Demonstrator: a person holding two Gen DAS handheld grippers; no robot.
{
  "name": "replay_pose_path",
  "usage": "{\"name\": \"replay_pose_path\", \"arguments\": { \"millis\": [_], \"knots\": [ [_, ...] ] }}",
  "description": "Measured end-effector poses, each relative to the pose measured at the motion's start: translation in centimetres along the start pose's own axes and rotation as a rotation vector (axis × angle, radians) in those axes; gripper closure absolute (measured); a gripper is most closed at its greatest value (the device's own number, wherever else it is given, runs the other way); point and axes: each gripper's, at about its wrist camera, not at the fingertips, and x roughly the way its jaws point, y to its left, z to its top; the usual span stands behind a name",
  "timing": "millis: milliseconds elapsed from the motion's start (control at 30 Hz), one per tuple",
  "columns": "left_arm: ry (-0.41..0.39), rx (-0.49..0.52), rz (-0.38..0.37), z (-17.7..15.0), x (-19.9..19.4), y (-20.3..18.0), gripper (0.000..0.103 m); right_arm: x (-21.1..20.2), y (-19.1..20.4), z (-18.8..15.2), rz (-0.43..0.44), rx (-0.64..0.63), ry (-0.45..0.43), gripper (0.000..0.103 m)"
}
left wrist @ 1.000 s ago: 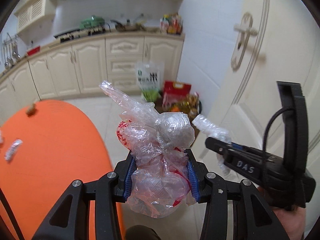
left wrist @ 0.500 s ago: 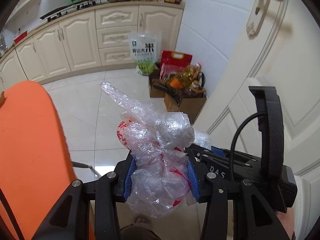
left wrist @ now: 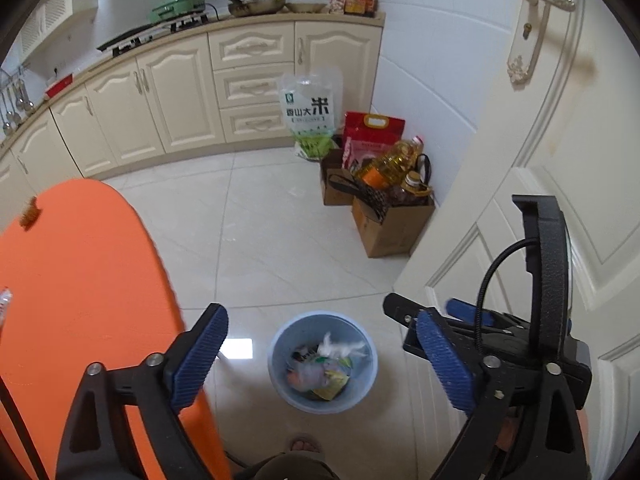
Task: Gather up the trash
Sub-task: 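Carry both plastic items to the blue bin and open both tools over it, then move both open tools back over the orange table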
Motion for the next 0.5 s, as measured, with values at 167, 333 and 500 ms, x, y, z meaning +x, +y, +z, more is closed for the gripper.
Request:
{"name": "replay_pose_path", "arguments": {
  "millis": [167, 333, 500],
  "knots": [
    [-0.065, 0.006, 0.016, -1.2, -3.4, -0.3, 0.008, -1.8, 0.3, 0.1, -0.043, 0.032, -0.028, 0.000],
    [-0.135, -0.002, 0.039, -3.1, -7.3, -0.1, 0.006, -5.0, 2.5, 0.1, -0.046, -0.006, -0.078, 0.000],
    [-0.203, -0.036, 0.056, -6.2, -11.9, 1.4, 0.006, -9.1, 6.4, -0.5, -0.034, -0.063, -0.148, 0.000]
  ]
}}
